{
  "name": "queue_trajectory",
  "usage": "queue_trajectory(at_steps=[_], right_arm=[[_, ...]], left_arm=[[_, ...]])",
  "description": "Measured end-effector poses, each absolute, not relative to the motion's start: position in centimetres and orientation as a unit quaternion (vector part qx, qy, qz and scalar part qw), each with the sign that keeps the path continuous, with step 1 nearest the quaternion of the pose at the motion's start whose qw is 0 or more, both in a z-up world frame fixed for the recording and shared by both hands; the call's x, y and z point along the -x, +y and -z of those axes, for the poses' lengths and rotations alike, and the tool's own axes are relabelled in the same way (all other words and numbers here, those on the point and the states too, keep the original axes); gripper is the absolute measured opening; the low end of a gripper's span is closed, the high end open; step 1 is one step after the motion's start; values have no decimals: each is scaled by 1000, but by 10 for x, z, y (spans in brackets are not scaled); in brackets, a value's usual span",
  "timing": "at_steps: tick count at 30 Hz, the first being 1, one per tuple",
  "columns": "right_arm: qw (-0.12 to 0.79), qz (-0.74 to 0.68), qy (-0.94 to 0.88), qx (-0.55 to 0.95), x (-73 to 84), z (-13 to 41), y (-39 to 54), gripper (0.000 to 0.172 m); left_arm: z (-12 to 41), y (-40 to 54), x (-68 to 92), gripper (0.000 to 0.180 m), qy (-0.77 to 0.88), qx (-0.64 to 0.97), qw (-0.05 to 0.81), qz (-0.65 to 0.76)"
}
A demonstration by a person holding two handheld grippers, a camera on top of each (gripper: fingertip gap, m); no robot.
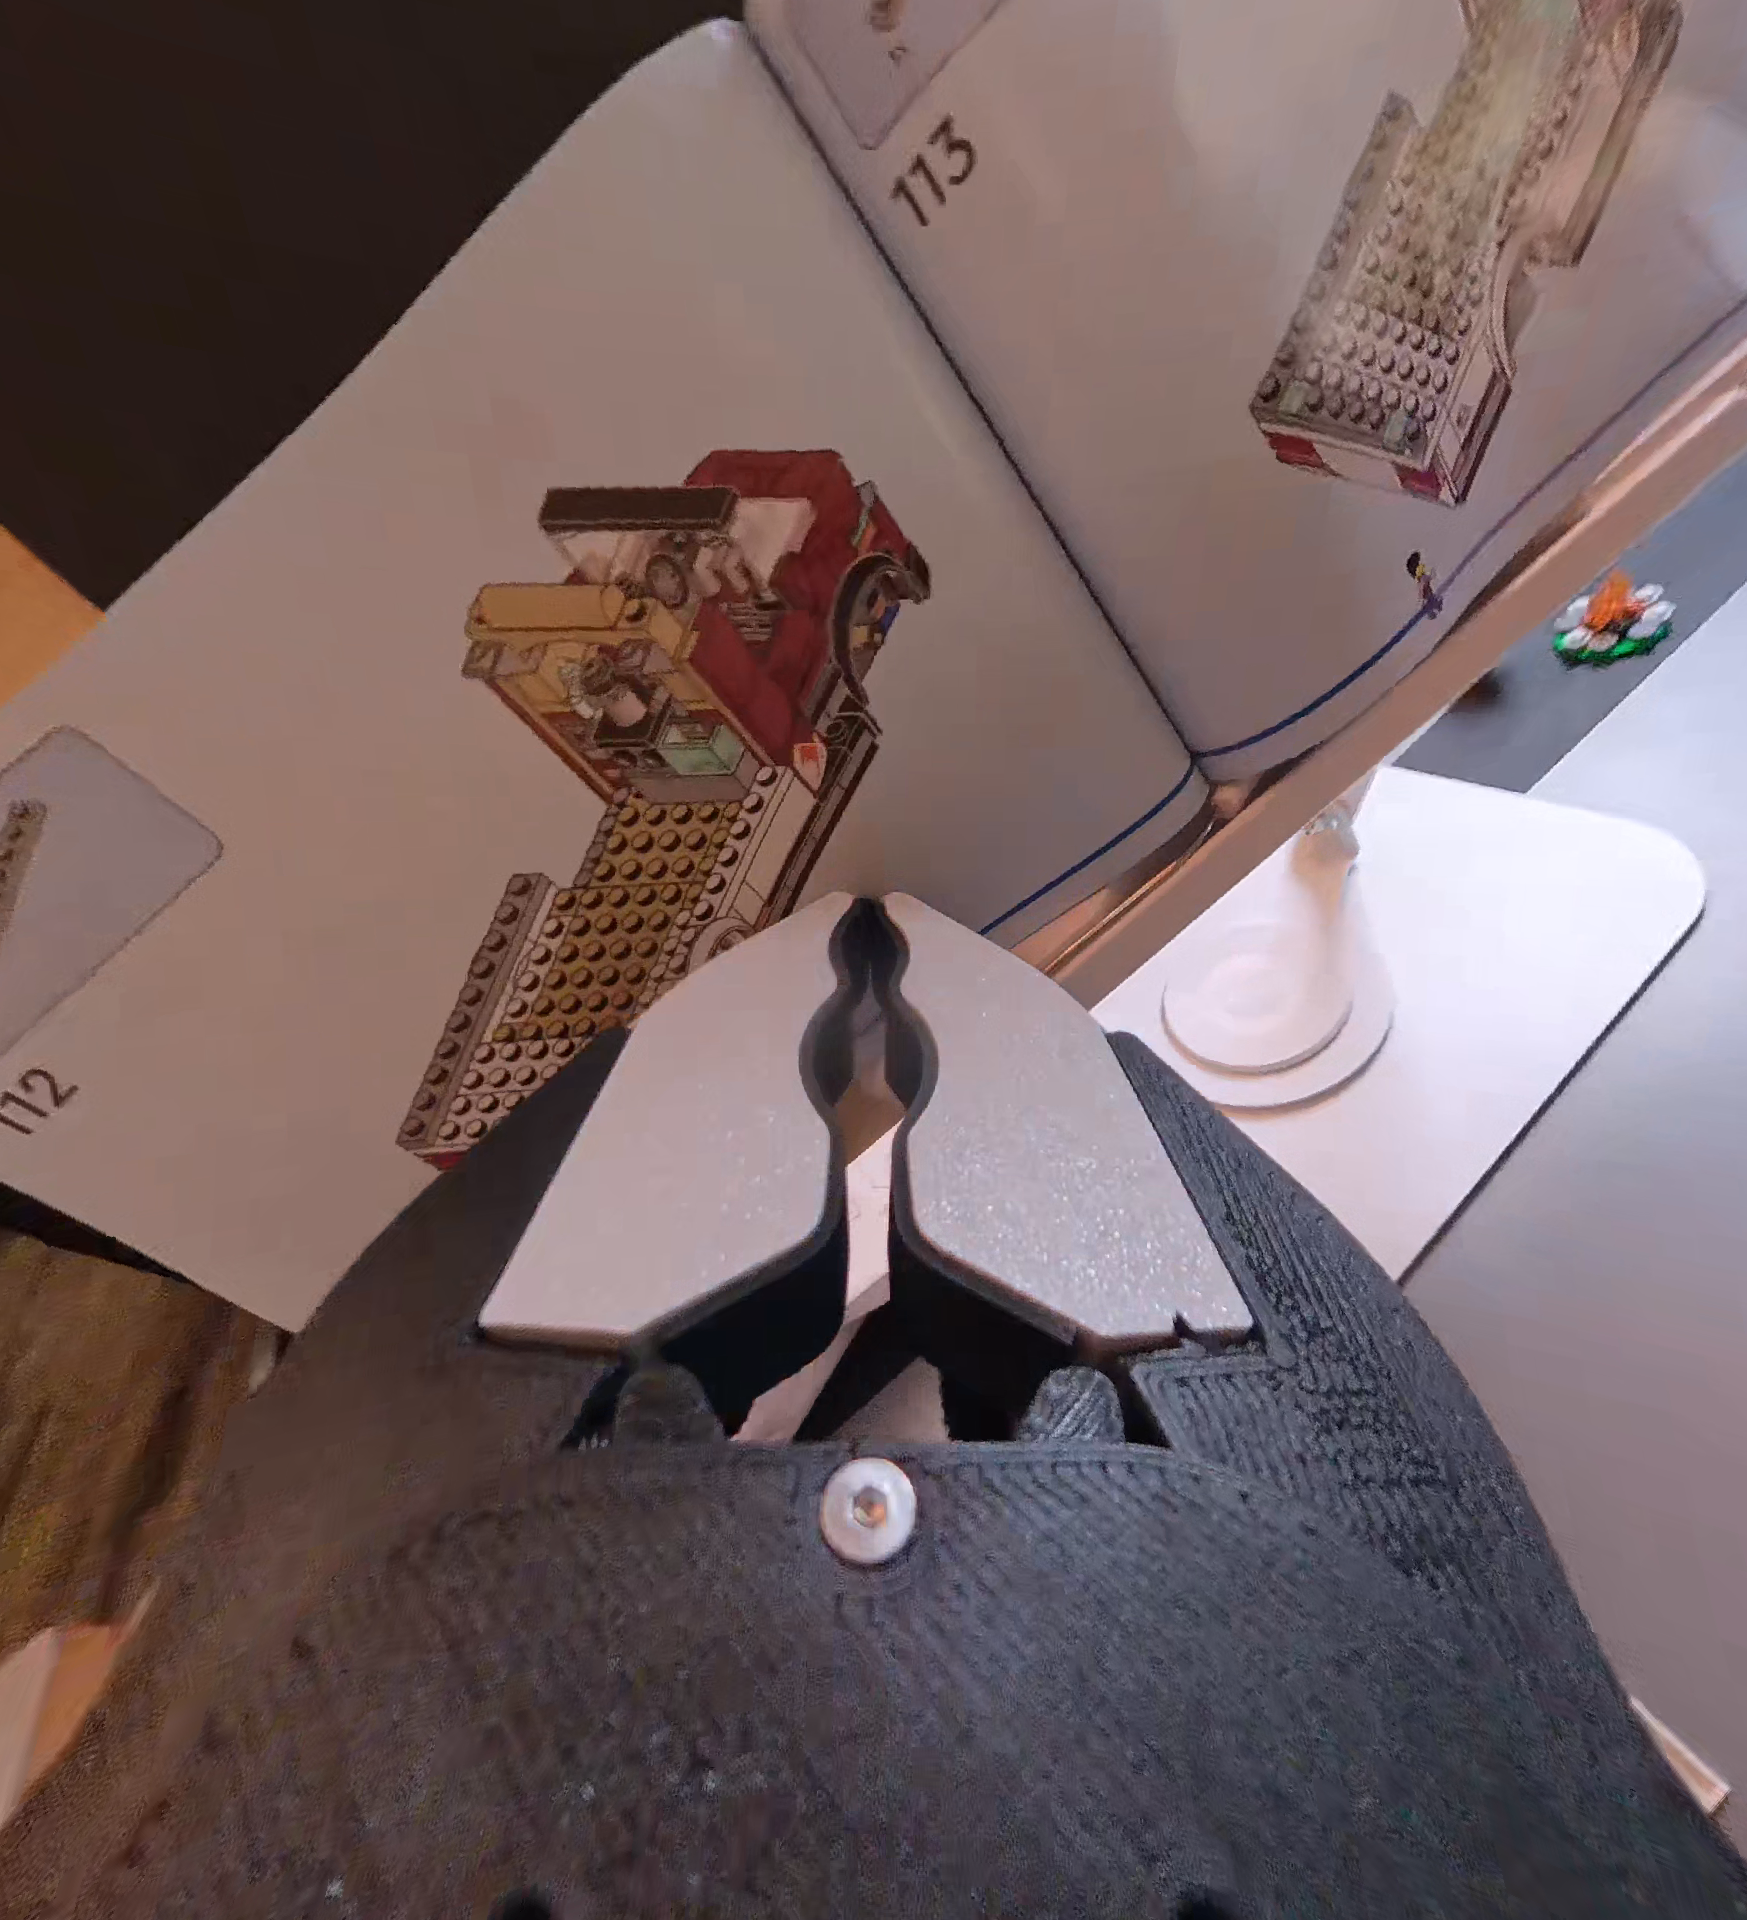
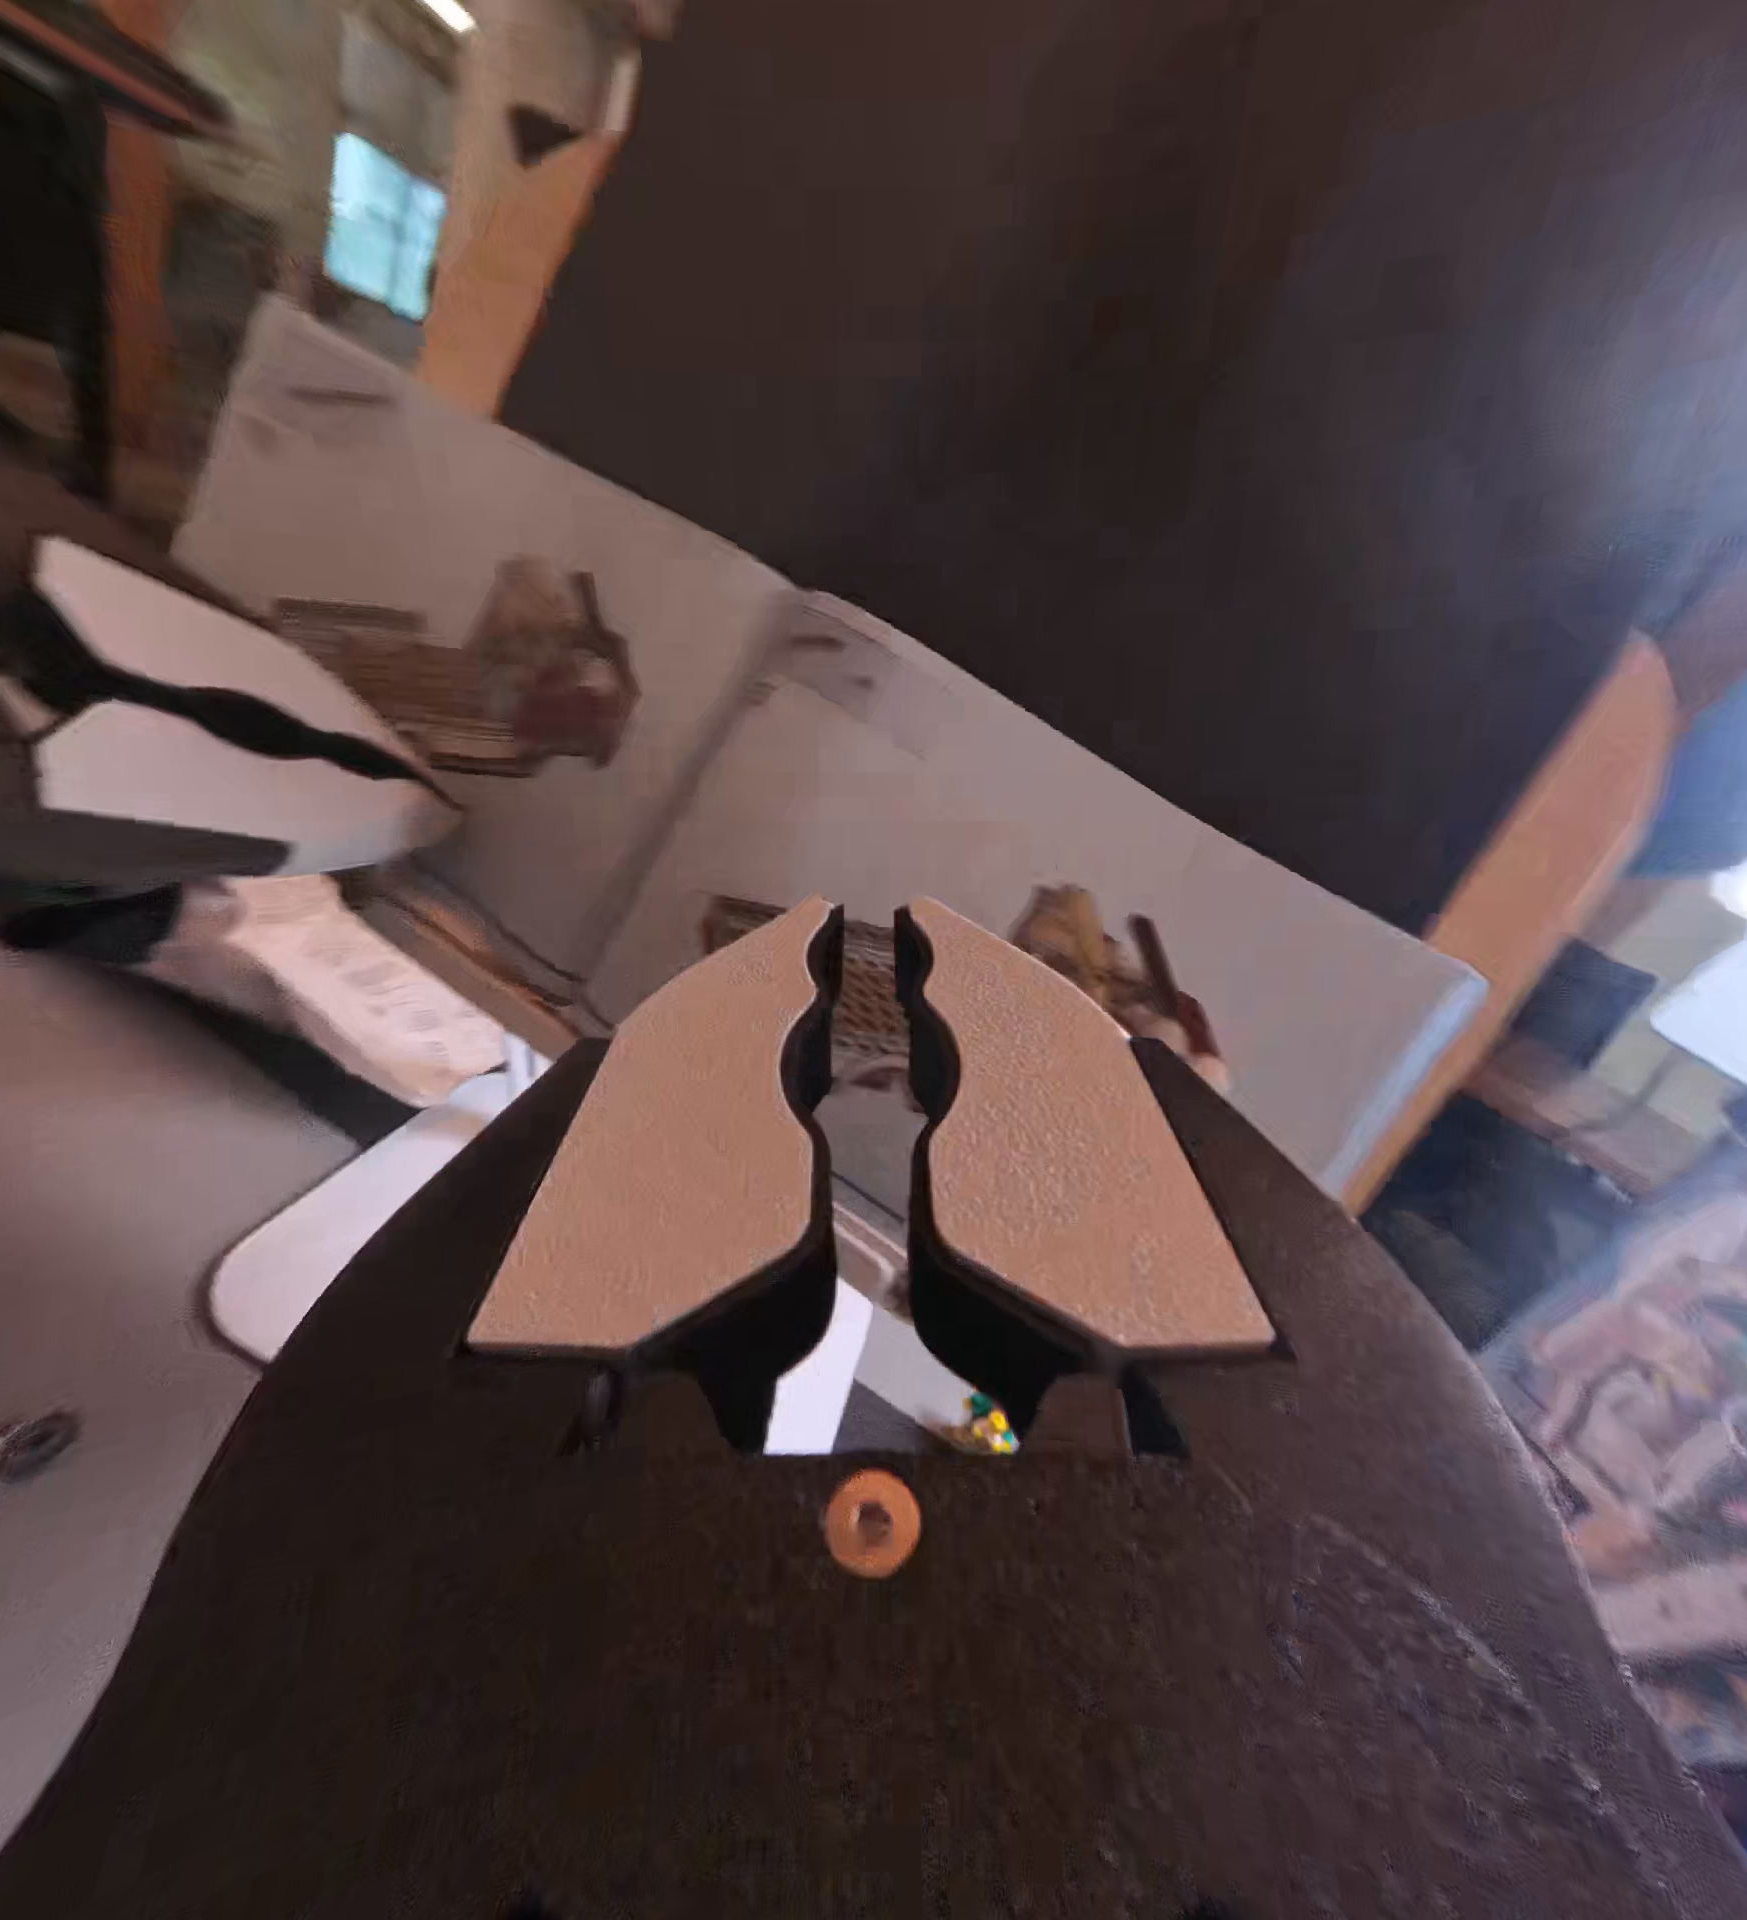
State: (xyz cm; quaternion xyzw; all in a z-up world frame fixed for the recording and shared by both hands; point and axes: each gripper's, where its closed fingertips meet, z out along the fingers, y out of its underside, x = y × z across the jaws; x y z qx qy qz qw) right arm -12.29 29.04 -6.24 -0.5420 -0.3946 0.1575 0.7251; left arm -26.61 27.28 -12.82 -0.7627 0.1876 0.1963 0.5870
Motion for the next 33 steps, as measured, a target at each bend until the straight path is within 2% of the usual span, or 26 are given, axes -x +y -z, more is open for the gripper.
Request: queue_trajectory(at_steps=[1,3,5,9,12,15,18,23,24,28,33], right_arm=[[708,-157,-439,531,143,64,278,10],[653,-148,-505,544,179,79,268,23],[625,-134,-534,553,206,92,267,24],[635,-67,-543,544,228,104,279,13],[640,-82,-522,558,227,102,287,0],[638,-93,-520,560,227,101,289,1],[629,-106,-530,558,224,105,283,13],[620,-94,-498,599,177,119,287,22],[620,-81,-490,607,166,124,291,23],[582,-74,-463,664,139,149,312,42],[569,-113,-471,665,138,150,318,45]], left_arm=[[127,272,267,0,175,761,599,-178],[126,269,273,0,144,759,619,-144],[127,264,284,0,113,759,630,-120],[132,244,317,0,33,758,647,-69],[135,228,337,0,-23,743,668,-31],[140,221,348,0,-62,728,683,-4],[148,223,352,0,-72,730,680,6],[150,226,351,1,-59,728,683,2],[150,227,351,5,-59,728,683,1],[151,229,351,6,-66,727,683,4],[151,227,347,5,-64,728,682,-7]])
